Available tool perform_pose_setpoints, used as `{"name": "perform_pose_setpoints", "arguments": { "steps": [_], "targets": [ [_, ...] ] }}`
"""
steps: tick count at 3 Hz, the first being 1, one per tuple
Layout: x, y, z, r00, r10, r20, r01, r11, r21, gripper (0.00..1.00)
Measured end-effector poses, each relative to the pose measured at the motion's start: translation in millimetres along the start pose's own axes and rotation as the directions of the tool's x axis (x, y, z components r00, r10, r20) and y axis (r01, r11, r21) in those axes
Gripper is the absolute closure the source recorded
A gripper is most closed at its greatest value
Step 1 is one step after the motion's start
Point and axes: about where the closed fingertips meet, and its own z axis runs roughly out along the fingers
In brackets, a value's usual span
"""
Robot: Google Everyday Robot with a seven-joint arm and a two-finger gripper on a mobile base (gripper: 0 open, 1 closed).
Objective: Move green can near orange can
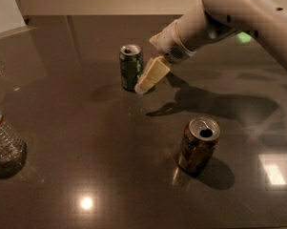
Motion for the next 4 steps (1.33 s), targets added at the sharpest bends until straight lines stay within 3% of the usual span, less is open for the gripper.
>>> {"name": "perform_pose_setpoints", "arguments": {
  "steps": [2,3,4],
  "targets": [
    [-28,-11,27,0.998,0.002,0.068,0.000,0.9997,-0.025,0.00],
    [-35,-11,32,0.996,0.018,0.083,-0.014,0.9987,-0.049,0.17],
    [-37,-11,30,0.995,0.033,0.096,-0.026,0.9972,-0.071,0.41]
  ]
}}
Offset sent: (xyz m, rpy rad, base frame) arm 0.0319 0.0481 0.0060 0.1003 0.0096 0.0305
